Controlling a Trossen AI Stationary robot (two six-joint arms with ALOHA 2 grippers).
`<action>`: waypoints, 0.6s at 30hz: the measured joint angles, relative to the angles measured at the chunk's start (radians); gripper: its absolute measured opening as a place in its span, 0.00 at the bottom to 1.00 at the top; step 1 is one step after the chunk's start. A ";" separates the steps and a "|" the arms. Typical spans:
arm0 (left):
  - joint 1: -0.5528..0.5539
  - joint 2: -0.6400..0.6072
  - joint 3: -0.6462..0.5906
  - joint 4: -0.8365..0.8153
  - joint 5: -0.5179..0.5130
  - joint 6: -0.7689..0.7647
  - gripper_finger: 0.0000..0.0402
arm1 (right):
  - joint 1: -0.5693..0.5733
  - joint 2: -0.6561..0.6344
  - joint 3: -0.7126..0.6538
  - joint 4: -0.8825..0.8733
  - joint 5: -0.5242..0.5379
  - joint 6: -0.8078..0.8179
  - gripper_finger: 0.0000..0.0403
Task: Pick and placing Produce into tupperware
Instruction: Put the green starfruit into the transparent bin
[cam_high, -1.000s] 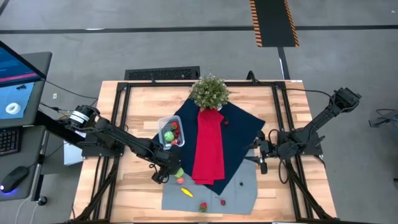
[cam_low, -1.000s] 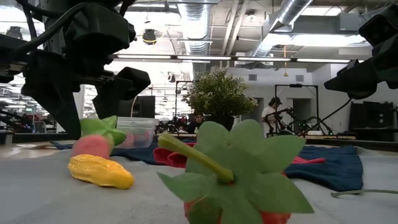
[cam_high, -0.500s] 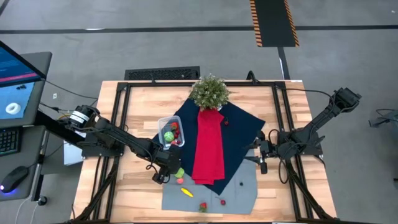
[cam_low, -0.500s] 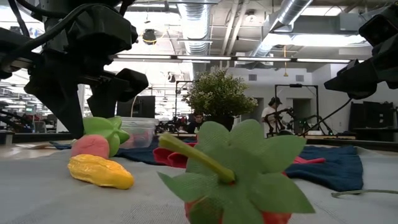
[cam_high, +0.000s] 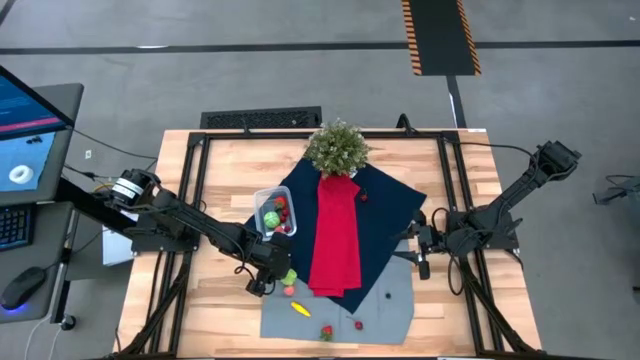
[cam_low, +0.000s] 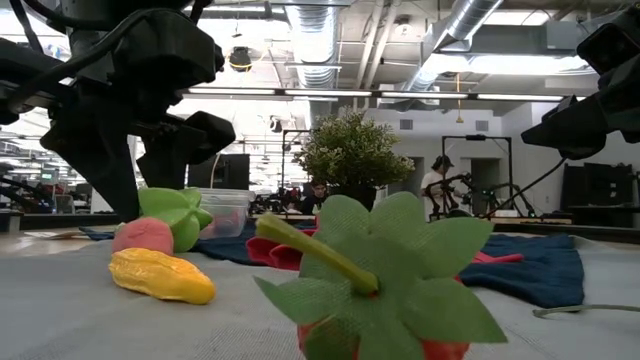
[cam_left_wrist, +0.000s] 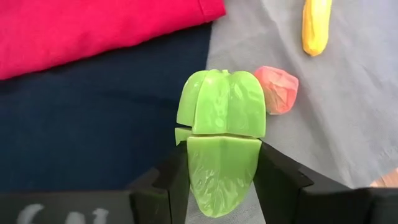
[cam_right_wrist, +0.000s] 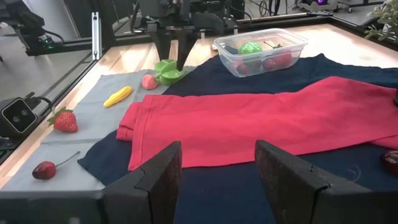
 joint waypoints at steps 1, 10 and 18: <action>0.000 0.000 0.000 0.000 0.000 -0.003 0.34 | 0.000 0.000 0.000 0.000 0.000 0.000 0.56; 0.000 -0.008 0.025 -0.016 -0.015 -0.054 0.32 | 0.000 0.000 0.000 0.000 0.000 0.000 0.56; -0.001 -0.025 0.116 -0.135 -0.085 -0.078 0.35 | 0.000 0.000 0.000 -0.002 0.000 0.000 0.56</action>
